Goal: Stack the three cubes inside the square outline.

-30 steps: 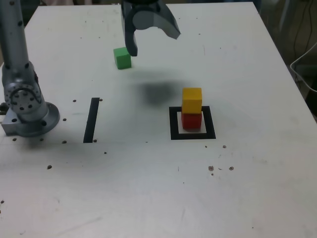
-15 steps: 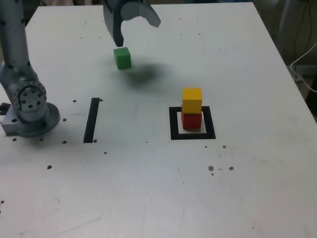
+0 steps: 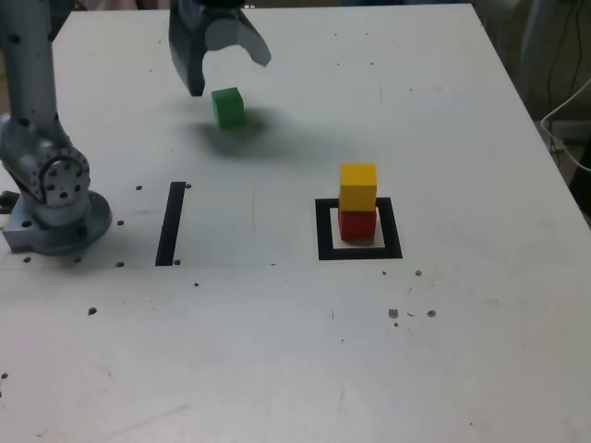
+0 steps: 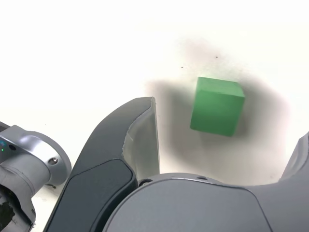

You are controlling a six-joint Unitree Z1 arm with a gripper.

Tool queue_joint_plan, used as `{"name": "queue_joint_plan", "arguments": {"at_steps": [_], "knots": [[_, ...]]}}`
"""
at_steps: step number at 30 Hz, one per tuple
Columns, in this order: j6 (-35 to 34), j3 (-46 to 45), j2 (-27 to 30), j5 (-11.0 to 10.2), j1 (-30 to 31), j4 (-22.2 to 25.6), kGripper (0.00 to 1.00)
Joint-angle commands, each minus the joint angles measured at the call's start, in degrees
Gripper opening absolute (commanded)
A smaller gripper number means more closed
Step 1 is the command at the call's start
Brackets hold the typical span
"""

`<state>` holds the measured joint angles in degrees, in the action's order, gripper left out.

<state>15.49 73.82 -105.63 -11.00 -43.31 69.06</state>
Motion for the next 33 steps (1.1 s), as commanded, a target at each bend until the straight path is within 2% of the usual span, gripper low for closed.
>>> {"name": "queue_joint_plan", "arguments": {"at_steps": [1,13,18,20,24,28,33], "knots": [[0.4,-0.3,-1.4,0.2,-0.2,-0.8,0.97],[0.7,-0.6,-5.4,0.0,-1.8,-5.1,0.87],[0.7,0.1,-6.0,0.4,-2.1,-4.8,0.76],[0.9,0.3,-6.0,0.9,-2.1,-4.4,0.70],[1.9,0.4,-6.3,2.4,-2.1,-4.0,0.63],[2.6,0.1,-6.9,3.7,-1.9,-4.0,0.60],[2.9,0.2,-7.9,4.1,-1.6,-4.1,0.60]]}}
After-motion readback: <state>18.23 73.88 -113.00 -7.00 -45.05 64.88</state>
